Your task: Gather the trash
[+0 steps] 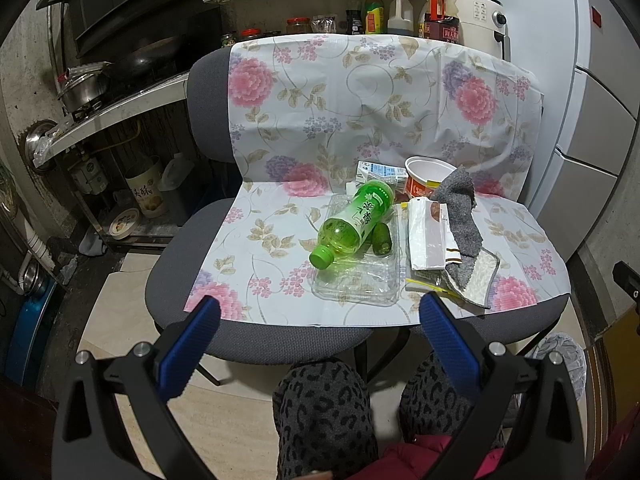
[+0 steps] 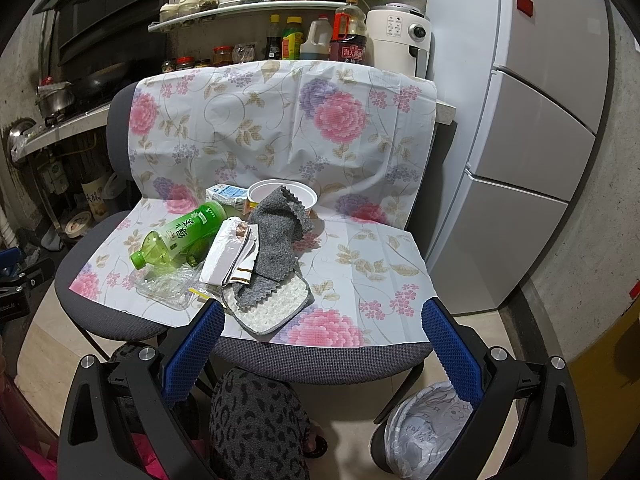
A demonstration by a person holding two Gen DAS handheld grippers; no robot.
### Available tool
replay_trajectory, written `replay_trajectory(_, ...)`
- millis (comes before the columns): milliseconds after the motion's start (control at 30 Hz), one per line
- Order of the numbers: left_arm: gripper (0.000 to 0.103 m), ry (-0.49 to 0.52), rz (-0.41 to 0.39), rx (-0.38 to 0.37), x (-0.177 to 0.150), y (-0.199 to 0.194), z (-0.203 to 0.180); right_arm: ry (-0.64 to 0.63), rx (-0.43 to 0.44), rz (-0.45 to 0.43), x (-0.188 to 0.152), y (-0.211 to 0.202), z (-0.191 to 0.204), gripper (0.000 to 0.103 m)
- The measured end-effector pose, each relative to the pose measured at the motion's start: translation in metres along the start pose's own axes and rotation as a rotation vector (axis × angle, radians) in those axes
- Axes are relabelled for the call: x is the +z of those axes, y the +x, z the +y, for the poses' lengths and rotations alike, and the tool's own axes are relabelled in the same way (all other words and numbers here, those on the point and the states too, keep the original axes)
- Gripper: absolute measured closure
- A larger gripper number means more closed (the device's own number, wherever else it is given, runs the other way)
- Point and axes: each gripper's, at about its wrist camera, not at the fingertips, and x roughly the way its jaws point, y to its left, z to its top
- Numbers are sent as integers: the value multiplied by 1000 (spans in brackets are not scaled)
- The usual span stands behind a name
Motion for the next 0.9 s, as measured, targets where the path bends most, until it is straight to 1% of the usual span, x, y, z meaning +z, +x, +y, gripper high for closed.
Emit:
replay_trajectory(167, 6, -1, 2, 1, 0, 0, 0, -1, 2, 1, 0, 2, 1, 6)
replay_trajectory(200, 6, -1, 4, 2, 5, -2, 9, 0, 1, 1, 0, 2, 1, 6)
replay_trajectory(267, 6, -4, 9, 4, 8, -2, 10, 1, 4, 6, 0, 4, 1, 6)
replay_trajectory(333, 6, -11, 21, 7, 10, 2, 14, 3, 5, 15, 3, 8, -6, 6)
replay_trajectory(367, 6, -11, 21, 8, 4, 9, 11, 4, 6, 19, 3, 9, -10, 6)
replay_trajectory(467, 6, -22, 42, 21, 2, 22, 13, 6, 24, 20, 7, 11, -6, 6)
replay_trajectory(500, 6, -25, 48, 23, 1, 25, 13, 6, 33, 21, -1, 21, -4, 6)
replay_trajectory(667, 6, -34, 82, 36, 0, 46, 16, 0, 81, 30, 1, 42, 2, 6)
replay_trajectory(800, 6, -40, 87, 12, 1, 65, 16, -17, 122, 23, 1, 62, 8, 6)
replay_trajectory(900, 6, -26, 97, 8, 2, 83, 13, -3, 159, 27, 4, 83, 12, 6)
